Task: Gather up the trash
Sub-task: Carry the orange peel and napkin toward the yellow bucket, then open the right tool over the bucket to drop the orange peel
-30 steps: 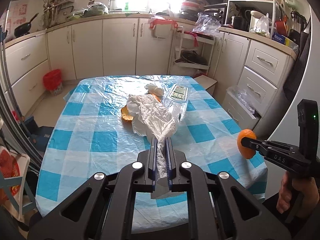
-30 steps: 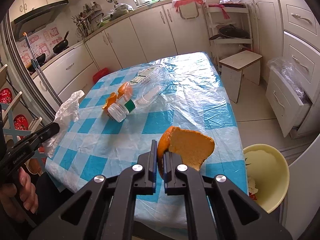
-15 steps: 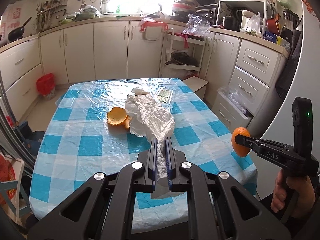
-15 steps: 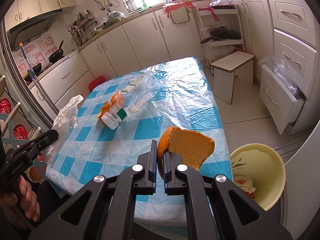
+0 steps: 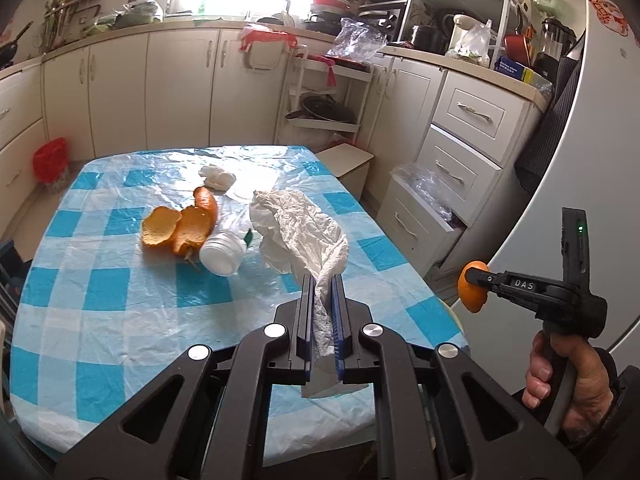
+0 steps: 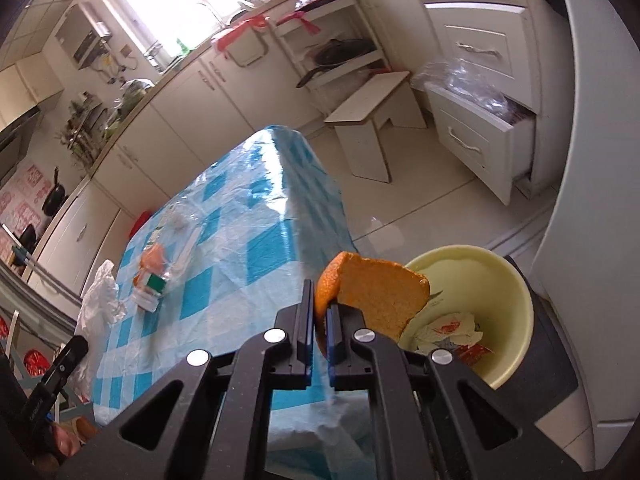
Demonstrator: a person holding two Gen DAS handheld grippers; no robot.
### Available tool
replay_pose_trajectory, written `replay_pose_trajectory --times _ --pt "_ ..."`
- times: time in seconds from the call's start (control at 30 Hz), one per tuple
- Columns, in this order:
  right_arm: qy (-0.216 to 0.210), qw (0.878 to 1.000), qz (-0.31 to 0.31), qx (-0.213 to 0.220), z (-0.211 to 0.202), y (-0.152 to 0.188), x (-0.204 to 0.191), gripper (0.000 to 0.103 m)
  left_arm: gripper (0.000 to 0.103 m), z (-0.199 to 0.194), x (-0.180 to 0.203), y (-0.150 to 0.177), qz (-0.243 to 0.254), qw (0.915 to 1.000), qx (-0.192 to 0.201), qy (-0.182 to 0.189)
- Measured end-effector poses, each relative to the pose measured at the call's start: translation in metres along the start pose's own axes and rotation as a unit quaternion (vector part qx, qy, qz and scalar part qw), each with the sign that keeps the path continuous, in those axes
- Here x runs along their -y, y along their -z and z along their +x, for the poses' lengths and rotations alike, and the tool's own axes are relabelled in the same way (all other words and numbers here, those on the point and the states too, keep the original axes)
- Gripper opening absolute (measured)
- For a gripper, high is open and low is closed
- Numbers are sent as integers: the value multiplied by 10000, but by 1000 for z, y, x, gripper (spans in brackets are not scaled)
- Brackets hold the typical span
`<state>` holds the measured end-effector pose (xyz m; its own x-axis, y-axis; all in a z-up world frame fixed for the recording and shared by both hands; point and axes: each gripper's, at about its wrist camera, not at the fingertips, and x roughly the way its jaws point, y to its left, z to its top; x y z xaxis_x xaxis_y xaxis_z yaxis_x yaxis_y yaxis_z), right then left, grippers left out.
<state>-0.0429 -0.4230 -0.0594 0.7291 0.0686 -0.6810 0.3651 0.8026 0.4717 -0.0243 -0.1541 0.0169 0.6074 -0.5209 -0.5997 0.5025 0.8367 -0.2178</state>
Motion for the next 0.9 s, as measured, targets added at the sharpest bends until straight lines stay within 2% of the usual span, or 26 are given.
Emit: replay_pose_trajectory --times 0.1,0.2,0.23,0.27,0.3,0.33,0.4,0.47,0.53,0.6,0.67,0.77,0.9 --pt "125 9990 408 -153 8 -7 19 6 8 13 18 -1 104 9998 -80 152" --pt "370 9949 801 -484 25 -14 40 9 8 27 37 -2 238 9991 -187 284" --pt "491 9920 969 -640 32 -15 49 14 8 32 44 -3 296 9988 -224 328" --pt "622 9880 1165 -797 40 -16 58 35 8 36 50 -2 345 9984 -255 368" --pt "768 9847 1304 -864 44 -17 66 45 8 41 57 -3 398 9979 -289 414" --pt "905 9822 1402 -864 44 -19 71 51 8 45 63 -3 446 9975 -314 453" --pt "937 9813 1464 -824 42 -25 76 53 8 54 77 -2 567 9962 -385 538" --pt "929 9833 1397 -711 35 -36 74 61 8 64 92 -1 676 9947 -466 615" --pt "782 9876 1242 -561 27 -48 72 63 8 74 107 0 782 9932 -540 678" --pt "523 9902 1143 -605 27 -57 71 63 8 82 120 2 853 9916 -617 752" --pt "271 9885 1225 -842 34 -57 75 65 8 89 130 3 857 9908 -672 801" --pt "117 9764 1660 -1378 58 -45 95 71 8 98 138 6 879 9900 -756 802" --pt "616 9557 2147 -1917 78 -32 121 79 8 106 148 8 906 9889 -858 804"
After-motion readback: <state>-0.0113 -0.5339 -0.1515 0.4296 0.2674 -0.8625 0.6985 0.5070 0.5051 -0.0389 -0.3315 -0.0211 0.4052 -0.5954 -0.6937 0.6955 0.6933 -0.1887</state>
